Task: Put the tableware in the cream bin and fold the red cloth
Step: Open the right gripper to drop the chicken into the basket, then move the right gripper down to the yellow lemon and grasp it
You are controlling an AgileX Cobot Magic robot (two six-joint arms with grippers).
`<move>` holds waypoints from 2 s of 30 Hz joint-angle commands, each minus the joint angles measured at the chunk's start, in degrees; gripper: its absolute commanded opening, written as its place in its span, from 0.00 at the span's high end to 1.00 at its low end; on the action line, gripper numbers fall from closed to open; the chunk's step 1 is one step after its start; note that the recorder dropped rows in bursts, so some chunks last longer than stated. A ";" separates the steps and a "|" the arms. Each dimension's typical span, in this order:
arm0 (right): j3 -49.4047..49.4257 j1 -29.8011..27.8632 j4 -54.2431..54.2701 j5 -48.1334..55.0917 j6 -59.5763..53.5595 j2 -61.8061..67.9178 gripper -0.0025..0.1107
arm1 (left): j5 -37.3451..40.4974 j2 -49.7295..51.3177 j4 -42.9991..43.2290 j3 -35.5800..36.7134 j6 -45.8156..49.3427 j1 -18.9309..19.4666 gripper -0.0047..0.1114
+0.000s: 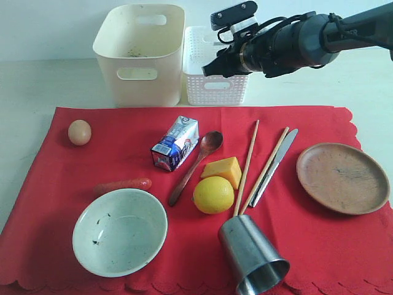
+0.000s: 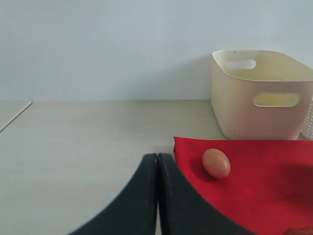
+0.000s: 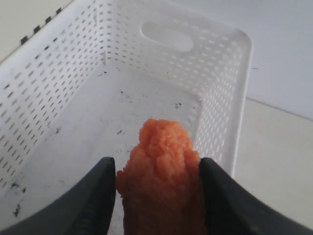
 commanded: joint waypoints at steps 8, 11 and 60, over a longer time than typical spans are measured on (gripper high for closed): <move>-0.74 -0.23 -0.02 2.46 4.59 -0.08 0.48 | -0.27 -0.31 0.00 0.17 -0.37 0.19 0.94; -0.74 -0.23 -0.02 -0.31 4.59 -0.53 0.35 | -0.27 -0.31 0.00 0.17 -0.37 0.19 0.94; 49.24 8.48 117.49 4.02 -110.17 -55.08 0.98 | -0.13 -0.31 0.00 0.17 -0.37 0.19 0.94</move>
